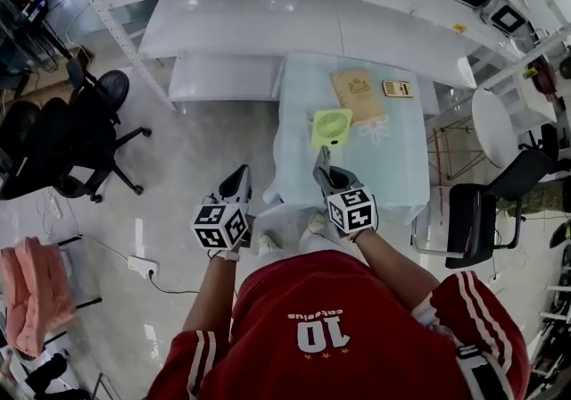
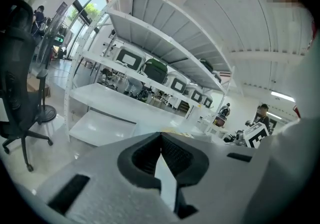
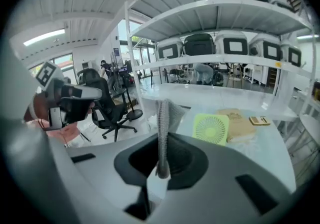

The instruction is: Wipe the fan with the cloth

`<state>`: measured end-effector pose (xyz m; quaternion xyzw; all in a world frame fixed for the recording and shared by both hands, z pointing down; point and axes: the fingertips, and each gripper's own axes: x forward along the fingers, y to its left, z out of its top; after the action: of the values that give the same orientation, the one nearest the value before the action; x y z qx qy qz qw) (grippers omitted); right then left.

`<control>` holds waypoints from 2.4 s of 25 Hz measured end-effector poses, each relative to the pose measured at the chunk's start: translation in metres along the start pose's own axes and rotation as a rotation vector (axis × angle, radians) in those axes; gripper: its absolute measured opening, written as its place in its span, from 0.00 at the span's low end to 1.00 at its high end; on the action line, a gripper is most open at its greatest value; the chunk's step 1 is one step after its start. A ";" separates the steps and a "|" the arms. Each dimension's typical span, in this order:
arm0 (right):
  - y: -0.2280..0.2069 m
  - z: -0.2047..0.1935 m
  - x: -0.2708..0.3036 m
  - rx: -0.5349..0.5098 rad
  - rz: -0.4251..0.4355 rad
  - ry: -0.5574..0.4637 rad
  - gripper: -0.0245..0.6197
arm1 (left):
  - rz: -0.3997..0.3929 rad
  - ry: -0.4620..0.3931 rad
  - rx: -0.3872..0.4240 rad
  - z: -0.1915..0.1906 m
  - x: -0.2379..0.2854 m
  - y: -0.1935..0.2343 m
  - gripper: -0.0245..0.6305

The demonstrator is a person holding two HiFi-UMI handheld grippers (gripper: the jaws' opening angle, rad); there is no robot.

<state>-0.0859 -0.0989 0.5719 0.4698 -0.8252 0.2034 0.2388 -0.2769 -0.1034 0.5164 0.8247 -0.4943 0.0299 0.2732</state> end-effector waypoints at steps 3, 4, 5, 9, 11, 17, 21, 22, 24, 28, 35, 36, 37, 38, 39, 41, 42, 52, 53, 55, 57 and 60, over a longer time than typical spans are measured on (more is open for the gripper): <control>0.005 0.007 -0.030 0.033 -0.035 -0.034 0.07 | -0.041 0.006 0.046 0.010 -0.011 -0.013 0.04; 0.005 0.008 -0.039 0.050 -0.050 -0.044 0.07 | -0.060 0.007 0.074 0.014 -0.014 -0.019 0.04; 0.005 0.011 -0.048 0.069 -0.063 -0.052 0.07 | -0.076 0.008 0.099 0.018 -0.017 -0.024 0.04; -0.001 0.027 -0.089 0.134 -0.089 -0.107 0.07 | -0.133 0.003 0.117 0.034 -0.026 -0.044 0.04; -0.011 0.035 -0.114 0.158 -0.105 -0.143 0.07 | -0.152 -0.012 0.086 0.040 -0.035 -0.055 0.04; -0.050 0.058 -0.187 0.176 -0.161 -0.256 0.07 | -0.135 -0.064 0.112 0.053 -0.071 -0.097 0.04; -0.065 0.062 -0.241 0.116 -0.117 -0.301 0.07 | -0.120 -0.121 0.154 0.061 -0.084 -0.147 0.04; -0.066 0.061 -0.256 0.090 -0.099 -0.307 0.07 | -0.121 -0.142 0.164 0.063 -0.087 -0.163 0.04; -0.066 0.056 -0.290 0.034 -0.073 -0.324 0.07 | -0.129 -0.188 0.185 0.065 -0.097 -0.201 0.04; -0.071 0.041 -0.363 -0.056 -0.058 -0.388 0.07 | -0.165 -0.248 0.208 0.052 -0.119 -0.280 0.04; -0.075 0.016 -0.461 -0.074 -0.016 -0.490 0.07 | -0.208 -0.277 0.254 0.016 -0.165 -0.385 0.04; -0.075 0.014 -0.471 -0.064 -0.011 -0.507 0.07 | -0.204 -0.277 0.262 0.011 -0.170 -0.393 0.04; -0.076 0.012 -0.480 -0.053 -0.007 -0.523 0.07 | -0.199 -0.277 0.271 0.008 -0.176 -0.400 0.04; -0.076 0.012 -0.488 -0.045 -0.006 -0.538 0.07 | -0.194 -0.280 0.281 0.005 -0.181 -0.406 0.04; -0.076 0.012 -0.494 -0.042 -0.006 -0.552 0.07 | -0.190 -0.284 0.289 0.005 -0.185 -0.411 0.04; -0.074 0.016 -0.504 -0.044 -0.011 -0.582 0.07 | -0.186 -0.290 0.307 0.007 -0.193 -0.417 0.04; -0.073 0.019 -0.508 -0.045 -0.019 -0.596 0.07 | -0.185 -0.291 0.319 0.009 -0.196 -0.418 0.04; -0.026 0.063 -0.502 -0.050 -0.007 -0.642 0.07 | -0.184 -0.335 0.379 0.053 -0.218 -0.395 0.04; -0.023 0.068 -0.501 -0.055 -0.011 -0.642 0.07 | -0.186 -0.337 0.376 0.056 -0.219 -0.391 0.04; -0.016 0.074 -0.499 -0.048 -0.006 -0.644 0.07 | -0.189 -0.345 0.367 0.061 -0.222 -0.384 0.04; -0.011 0.077 -0.497 -0.037 0.000 -0.641 0.07 | -0.186 -0.357 0.362 0.066 -0.226 -0.377 0.04; -0.005 0.078 -0.494 -0.046 -0.018 -0.640 0.07 | -0.192 -0.368 0.342 0.069 -0.229 -0.367 0.04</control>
<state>0.1225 0.1899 0.2213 0.5116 -0.8586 0.0248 -0.0205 -0.1033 0.1790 0.2300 0.8935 -0.4429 -0.0634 0.0372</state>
